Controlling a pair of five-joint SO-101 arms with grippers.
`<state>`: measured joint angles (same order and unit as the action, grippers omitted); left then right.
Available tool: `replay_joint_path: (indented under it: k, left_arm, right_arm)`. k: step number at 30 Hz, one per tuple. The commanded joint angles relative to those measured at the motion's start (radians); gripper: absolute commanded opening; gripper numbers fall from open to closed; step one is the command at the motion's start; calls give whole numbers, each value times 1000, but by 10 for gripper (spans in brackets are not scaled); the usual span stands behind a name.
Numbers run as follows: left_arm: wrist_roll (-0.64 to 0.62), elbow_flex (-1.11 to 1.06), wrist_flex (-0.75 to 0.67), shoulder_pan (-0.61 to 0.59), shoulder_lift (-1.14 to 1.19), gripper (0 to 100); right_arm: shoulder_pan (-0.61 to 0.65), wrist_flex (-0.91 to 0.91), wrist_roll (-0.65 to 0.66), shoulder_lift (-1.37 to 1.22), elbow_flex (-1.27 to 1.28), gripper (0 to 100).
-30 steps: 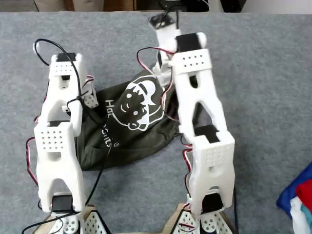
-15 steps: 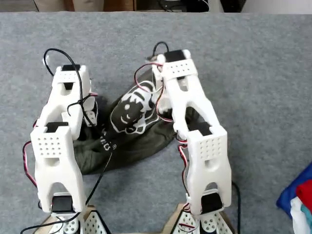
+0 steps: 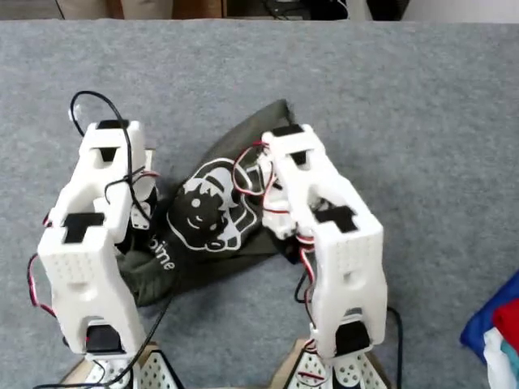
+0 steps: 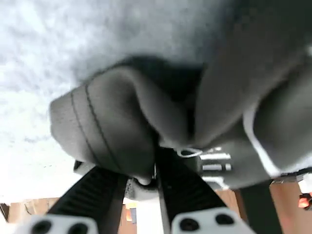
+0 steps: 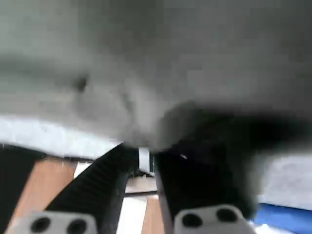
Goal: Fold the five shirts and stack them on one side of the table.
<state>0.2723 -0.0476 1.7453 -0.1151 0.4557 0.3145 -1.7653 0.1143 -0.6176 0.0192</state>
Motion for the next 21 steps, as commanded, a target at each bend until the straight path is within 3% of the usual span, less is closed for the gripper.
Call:
replay_joint_path:
  k: [1,7,12,21]
  left_arm:
    - [49,-60,14,-11,-180,19]
    - [110,-163,14,-11,-437,19]
    - [123,-195,12,-11,-641,19]
    - [54,-117,12,-5,-892,19]
  right_arm:
    - [12,-15,31,191,116,54]
    - [8,-15,109,495,318,54]
    - [12,46,143,731,286,54]
    - [15,623,137,728,145,54]
